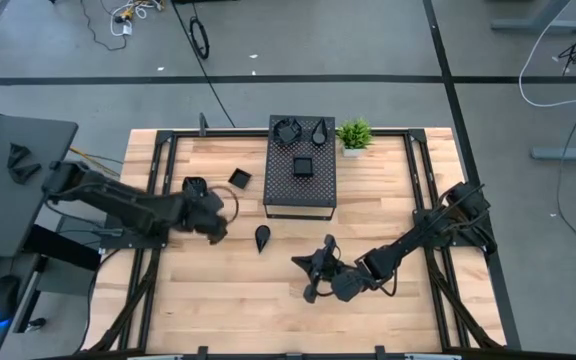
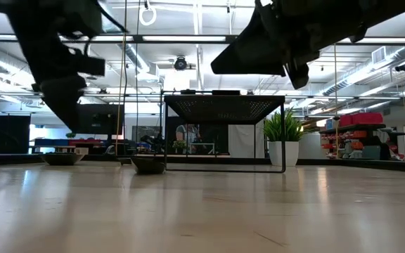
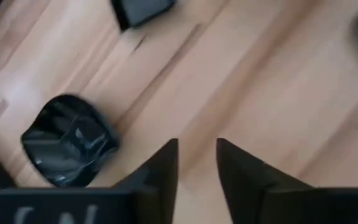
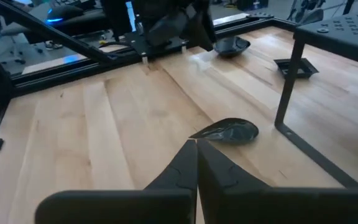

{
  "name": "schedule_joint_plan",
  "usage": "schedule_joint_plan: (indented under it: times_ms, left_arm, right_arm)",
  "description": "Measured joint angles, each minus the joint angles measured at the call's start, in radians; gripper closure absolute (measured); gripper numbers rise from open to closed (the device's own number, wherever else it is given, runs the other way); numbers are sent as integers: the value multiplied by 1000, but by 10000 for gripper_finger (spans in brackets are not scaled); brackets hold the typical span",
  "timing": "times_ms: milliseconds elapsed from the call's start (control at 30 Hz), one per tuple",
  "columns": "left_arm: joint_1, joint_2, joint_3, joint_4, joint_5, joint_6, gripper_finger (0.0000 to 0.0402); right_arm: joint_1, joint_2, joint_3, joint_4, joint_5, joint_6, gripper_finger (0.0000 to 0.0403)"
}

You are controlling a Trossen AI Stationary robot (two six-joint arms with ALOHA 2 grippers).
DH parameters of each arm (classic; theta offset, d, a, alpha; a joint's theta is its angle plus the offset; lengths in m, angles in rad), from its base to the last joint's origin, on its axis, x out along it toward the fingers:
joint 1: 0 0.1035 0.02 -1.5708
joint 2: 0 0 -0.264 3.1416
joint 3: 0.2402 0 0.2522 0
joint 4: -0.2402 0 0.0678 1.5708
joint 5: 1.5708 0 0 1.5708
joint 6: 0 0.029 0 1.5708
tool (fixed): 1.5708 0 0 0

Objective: Pick & Place Mini shaped plates
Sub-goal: Stack the black leaf-shaped plate on top of the black leaf-shaped plates on the shelf

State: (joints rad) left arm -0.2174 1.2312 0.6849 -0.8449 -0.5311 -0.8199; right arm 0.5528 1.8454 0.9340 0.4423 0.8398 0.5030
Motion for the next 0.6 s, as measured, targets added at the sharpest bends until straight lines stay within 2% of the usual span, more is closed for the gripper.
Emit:
schedule_joint_plan:
  times_ms: [167,267,367,600]
  left_arm:
    - [211,14,0,-10,75,106,231]
    - [329,13,0,-10,90,158,213]
    - [434,13,0,-10,90,185,212]
    - [615,13,-50,77,119,212,237]
  right_arm:
    - [-10,0,0,0,0,-7,399]
    - [-11,0,0,0,2,-7,399]
    - [-11,0,0,0,-1,-8,399]
    - [-10,0,0,0,-2,-14,399]
